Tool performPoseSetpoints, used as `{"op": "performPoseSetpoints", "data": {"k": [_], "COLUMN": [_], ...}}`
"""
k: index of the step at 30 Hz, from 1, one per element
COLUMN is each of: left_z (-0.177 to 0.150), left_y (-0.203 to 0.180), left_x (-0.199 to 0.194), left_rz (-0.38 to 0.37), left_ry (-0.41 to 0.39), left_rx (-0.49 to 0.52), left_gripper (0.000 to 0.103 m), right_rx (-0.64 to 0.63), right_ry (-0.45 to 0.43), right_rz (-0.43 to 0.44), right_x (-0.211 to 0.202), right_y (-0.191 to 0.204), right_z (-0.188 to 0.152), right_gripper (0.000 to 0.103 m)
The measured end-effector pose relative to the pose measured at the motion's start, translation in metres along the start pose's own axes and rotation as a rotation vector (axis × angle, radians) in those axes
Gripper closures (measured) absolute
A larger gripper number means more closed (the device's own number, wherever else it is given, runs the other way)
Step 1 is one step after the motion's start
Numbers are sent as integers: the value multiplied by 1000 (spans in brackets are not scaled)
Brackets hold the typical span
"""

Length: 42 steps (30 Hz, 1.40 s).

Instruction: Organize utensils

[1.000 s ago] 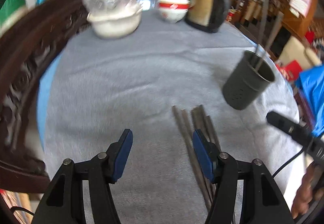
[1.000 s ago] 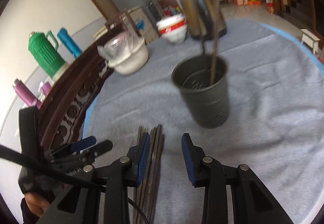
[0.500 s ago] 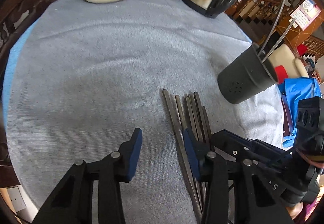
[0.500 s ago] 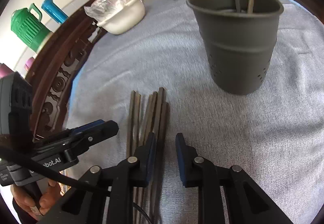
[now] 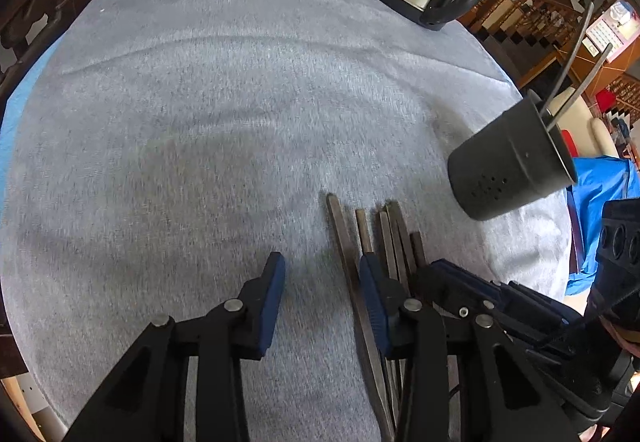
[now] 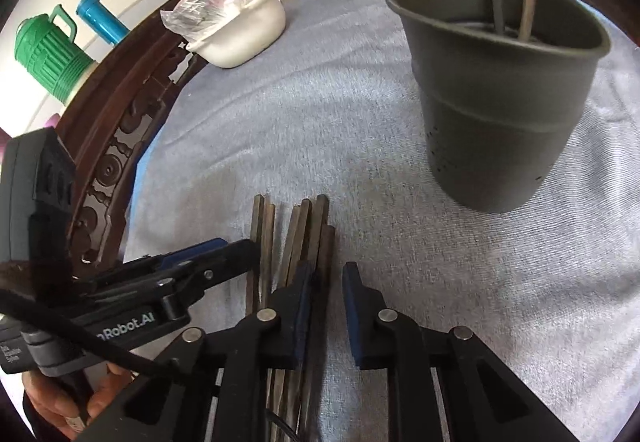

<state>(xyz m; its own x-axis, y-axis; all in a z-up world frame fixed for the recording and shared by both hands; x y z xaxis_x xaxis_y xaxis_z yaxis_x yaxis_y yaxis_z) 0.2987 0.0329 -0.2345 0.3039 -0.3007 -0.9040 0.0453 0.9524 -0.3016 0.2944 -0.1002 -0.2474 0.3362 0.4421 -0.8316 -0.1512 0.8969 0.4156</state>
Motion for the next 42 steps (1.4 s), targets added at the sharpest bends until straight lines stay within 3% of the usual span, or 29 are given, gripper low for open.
{"op": "performPoseSetpoints", "data": {"k": [4,9,13,20,25,33,42], "left_z": [8,8,8,17,21,17,20], "left_y": [-1,5,12,8,12,15,-18], "left_x": [5,7,7,11,11,-31,-125], "left_rz": [-5,-33,-76,-66,-79,-94,-80], "left_ry": [-5,0,19,28,22,-76,-284], "left_rx": [-5,0,-18,-21,-57,-93,-4], "left_gripper": [71,86,87,87,93,96,98], "right_rx": [-13,15,39,-3,-16,-46,-72], "right_ry": [5,14,31,41,32,-103,-341], "right_rz": [-7,-46,-66,-117,-101,5,117], "right_x": [0,-3,-4,4,3,-50,-136], "right_y": [1,-17,-22,-10,-6,6,10], "right_z": [1,0,1,9,10,13,14], "right_gripper": [84,91,91,90,93,94,95]}}
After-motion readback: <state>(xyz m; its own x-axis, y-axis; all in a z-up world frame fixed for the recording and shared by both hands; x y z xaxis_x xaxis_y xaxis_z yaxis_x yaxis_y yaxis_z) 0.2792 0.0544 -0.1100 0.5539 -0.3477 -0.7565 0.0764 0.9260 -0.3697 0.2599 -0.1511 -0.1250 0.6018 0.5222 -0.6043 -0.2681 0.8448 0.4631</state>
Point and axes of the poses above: each gripper's, at about its wrist camera, not at the fingertips, and x roughly the way its jaws point, y to its left, z to its top, the point moved 3 cm from there along x, roughly the way its jaws point, and after that the axes turned 2 degrees about y, right-handed, at the moved point
